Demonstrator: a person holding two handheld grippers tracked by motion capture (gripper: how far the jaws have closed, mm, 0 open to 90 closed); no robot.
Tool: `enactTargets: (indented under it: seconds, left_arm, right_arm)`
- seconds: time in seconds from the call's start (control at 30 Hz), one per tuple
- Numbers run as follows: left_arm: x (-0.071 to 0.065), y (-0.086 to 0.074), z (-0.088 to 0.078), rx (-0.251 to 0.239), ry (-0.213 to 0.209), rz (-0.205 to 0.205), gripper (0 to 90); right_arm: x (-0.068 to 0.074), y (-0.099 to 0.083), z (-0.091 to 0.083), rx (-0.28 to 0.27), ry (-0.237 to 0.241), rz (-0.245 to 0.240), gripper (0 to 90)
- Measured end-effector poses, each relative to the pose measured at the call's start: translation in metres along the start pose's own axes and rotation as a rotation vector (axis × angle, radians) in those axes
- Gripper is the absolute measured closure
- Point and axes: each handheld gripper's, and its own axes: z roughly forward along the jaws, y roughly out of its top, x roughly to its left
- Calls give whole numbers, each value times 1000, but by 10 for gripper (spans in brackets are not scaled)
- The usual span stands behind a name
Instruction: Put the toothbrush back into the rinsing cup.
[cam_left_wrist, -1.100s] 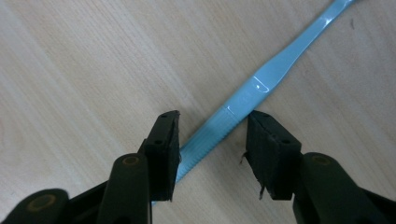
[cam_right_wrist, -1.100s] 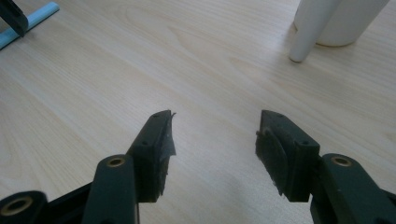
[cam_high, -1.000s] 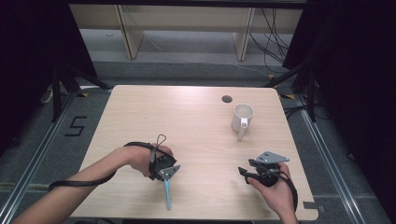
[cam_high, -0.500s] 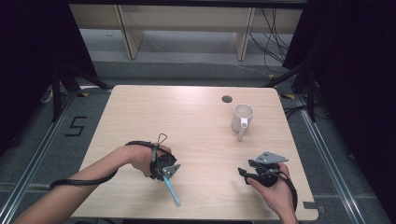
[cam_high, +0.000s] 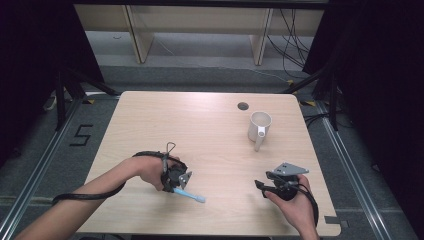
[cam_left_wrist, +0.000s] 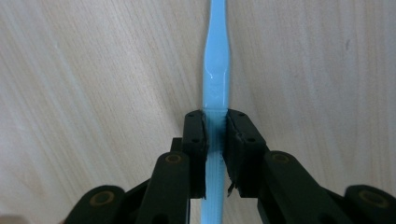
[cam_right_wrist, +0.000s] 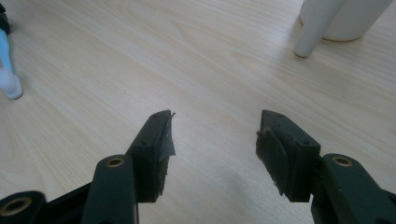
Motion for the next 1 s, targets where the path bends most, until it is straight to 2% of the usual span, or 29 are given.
enactTargets:
  seconds: [0.03, 0.07, 0.13, 0.17, 0.2, 0.23, 0.3, 0.33, 0.37, 0.4, 0.43, 0.47, 0.5, 0.53, 0.7, 0.73, 1.0]
  left_arm:
    - [0, 0, 0, 0, 0, 0, 780]
    - [-1, 0, 0, 0, -1, -13, 780]
    - [-2, -1, 0, -1, -2, -52, 783]
    - [-1, -1, -1, 12, -1, -47, 783]
    - [-1, -2, -1, 15, -2, -50, 784]
    - [-4, -3, 0, -15, -5, -84, 784]
    - [-3, -3, -1, -2, 2, -68, 785]
    - [-5, -5, 0, -31, 1, -102, 785]
    - [-2, -6, -2, 4, 9, -56, 785]
    - [-2, -6, -2, 4, 9, -56, 785]
    - [-6, -8, 0, -53, 9, -116, 785]
    - [-6, -8, 0, -53, 9, -116, 785]
    - [-5, -9, -1, -38, 14, -96, 785]
    - [-7, -10, 0, -73, 11, -129, 786]
    - [-10, -13, -2, -112, 22, -136, 786]
    - [-11, -15, -3, -138, 26, -139, 786]
    - [-15, -19, -5, -170, 34, -147, 786]
  right_arm:
    - [0, 0, 0, 0, 0, 0, 456]
    - [1, 0, 0, 6, 2, 12, 456]
    - [0, 0, 1, 0, 3, -4, 456]
    - [1, 0, 1, -3, 2, -1, 456]
    - [-1, 0, 2, -9, -1, -30, 456]
    - [-1, 0, 1, -9, -4, -30, 456]
    - [-1, 0, 1, -9, -4, -29, 456]
    - [-1, 0, 1, -9, -6, -26, 456]
    - [0, 0, 1, -1, 2, -1, 456]
    - [-1, 0, 1, -6, -2, -13, 456]
    - [-1, 0, 1, -2, -1, -3, 456]
    - [-1, 0, 1, -2, -1, -3, 456]
    - [-1, 0, 1, -1, 0, 2, 456]
    - [0, 0, 1, -2, -1, 7, 457]
    - [-1, 0, 0, -9, -5, 7, 457]
    - [-2, 0, 0, -13, -6, 1, 457]
    - [0, 0, 1, -8, -3, 33, 458]
